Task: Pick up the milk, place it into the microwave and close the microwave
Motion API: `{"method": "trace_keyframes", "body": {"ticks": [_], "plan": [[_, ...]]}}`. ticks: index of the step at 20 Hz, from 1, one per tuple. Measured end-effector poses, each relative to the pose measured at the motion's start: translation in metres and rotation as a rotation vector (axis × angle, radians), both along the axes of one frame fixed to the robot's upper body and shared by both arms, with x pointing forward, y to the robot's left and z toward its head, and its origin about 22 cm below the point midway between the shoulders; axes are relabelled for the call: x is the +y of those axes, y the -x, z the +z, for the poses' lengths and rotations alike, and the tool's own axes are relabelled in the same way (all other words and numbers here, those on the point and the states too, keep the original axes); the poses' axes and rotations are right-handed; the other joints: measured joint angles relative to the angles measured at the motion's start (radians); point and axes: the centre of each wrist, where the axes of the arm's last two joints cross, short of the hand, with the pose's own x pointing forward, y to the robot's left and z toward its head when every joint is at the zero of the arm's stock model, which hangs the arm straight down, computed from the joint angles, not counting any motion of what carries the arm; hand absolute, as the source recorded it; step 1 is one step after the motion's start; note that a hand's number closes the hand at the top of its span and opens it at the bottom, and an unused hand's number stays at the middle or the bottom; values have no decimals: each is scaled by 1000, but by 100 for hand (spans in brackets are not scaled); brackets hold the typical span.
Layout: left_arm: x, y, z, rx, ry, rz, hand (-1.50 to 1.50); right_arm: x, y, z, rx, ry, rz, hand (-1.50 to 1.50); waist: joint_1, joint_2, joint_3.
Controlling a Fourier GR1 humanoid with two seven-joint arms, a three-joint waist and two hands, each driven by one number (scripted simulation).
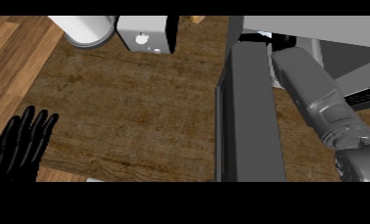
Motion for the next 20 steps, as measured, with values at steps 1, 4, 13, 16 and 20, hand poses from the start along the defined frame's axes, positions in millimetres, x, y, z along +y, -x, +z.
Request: {"method": "trace_keyframes", "body": {"ticks": [1, 4, 13, 16, 20], "plan": [[-1, -1, 0, 0, -1, -3, -150, 1, 1, -2, 8, -8, 16, -150, -3, 0, 0], [-5, -4, -1, 2, -2, -6, -150, 2, 2, -5, 29, -40, 43, -150, -11, -1, 1], [-17, -10, -6, 12, -10, -18, -150, -3, 6, -13, 57, -106, 72, -150, -25, -11, 0], [-21, -9, -7, 14, -13, -20, -150, -11, 8, -18, 57, -115, 73, -150, -29, -15, 0], [-29, -11, -5, 12, -10, -33, -150, -18, 11, -22, 62, -121, 82, -150, -36, -19, 0]]}}
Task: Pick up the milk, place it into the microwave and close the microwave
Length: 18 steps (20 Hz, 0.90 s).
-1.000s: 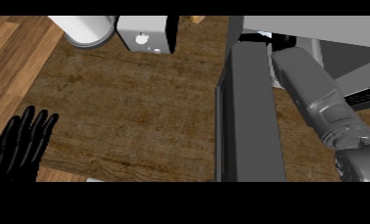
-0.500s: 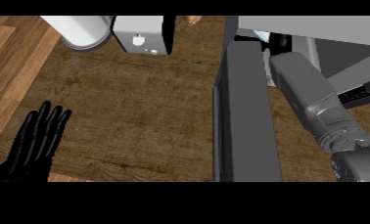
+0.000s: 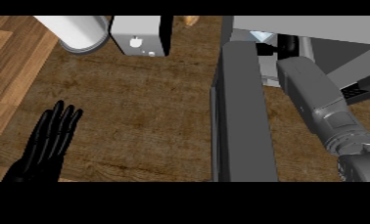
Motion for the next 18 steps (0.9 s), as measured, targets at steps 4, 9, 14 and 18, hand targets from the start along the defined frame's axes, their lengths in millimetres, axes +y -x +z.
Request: {"method": "trace_keyframes", "body": {"ticks": [4, 9, 14, 18], "plan": [[-5, 1, -1, 2, 0, -6, -150, -5, 4, -7, 16, -21, 38, -150, -8, -7, 0], [-11, -2, 1, -3, 3, -9, -150, -12, 8, -15, 15, -62, 64, -150, -23, -14, -1], [-19, -2, -2, 14, -8, -22, -150, -12, 16, -29, 19, -102, 82, -150, -38, -22, -1], [-22, -6, -6, 30, -6, -44, -150, -17, 26, -45, 29, -142, 125, -150, -56, -28, -2]]}}
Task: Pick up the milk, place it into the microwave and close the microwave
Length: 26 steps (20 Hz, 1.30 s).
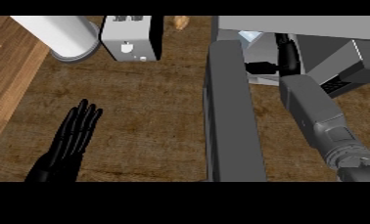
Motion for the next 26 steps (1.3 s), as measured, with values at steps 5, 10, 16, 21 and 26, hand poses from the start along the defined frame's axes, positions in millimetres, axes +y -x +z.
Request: {"method": "trace_keyframes", "body": {"ticks": [5, 10, 16, 21, 26], "plan": [[-6, -9, -7, 31, 1, -48, -150, 3, 11, -18, 4, -83, 70, -150, -22, -9, -1], [-13, -18, -17, 47, -34, -123, -150, 5, 25, -39, 5, -159, 123, -150, -44, -19, -2], [-29, -39, -29, 77, -103, -235, 150, 2, 45, -64, 6, -192, 160, -150, -74, -33, -4], [-48, -50, -33, 103, -143, -280, 150, -13, 66, -82, -2, -194, 181, -150, -94, -42, -5], [-61, -60, -45, 125, -217, -296, 150, -23, 86, -95, 0, -198, 201, -150, -109, -49, -6]]}}
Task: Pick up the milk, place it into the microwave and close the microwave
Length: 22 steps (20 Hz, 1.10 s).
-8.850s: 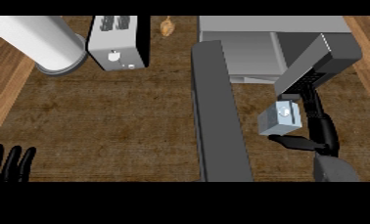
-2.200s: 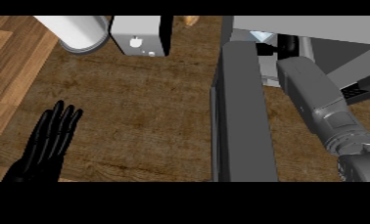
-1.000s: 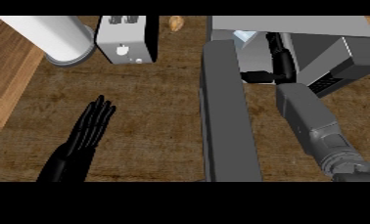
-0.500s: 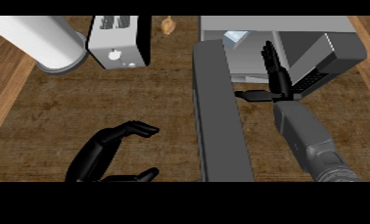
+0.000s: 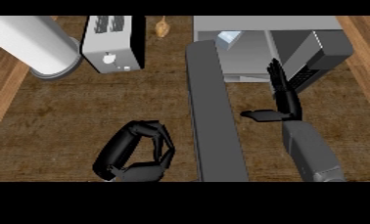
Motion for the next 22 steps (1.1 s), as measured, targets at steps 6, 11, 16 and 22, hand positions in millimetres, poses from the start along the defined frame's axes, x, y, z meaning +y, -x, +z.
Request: {"method": "trace_keyframes", "body": {"ticks": [6, 11, 16, 22], "plan": [[-24, -10, -18, 53, -89, -114, 150, -22, 30, -9, -11, 12, 19, -150, -19, -4, -1], [-51, -13, -36, 85, -105, -178, 150, -36, 53, 1, -41, 4, 30, -150, -29, -4, -2], [-78, -6, -55, 97, -125, -254, 150, -51, 84, 16, -62, -7, 17, -150, -38, -3, -2], [-114, -4, -62, 72, -182, -270, 150, -64, 105, 50, -100, -17, 23, -150, -50, 2, -2]]}}
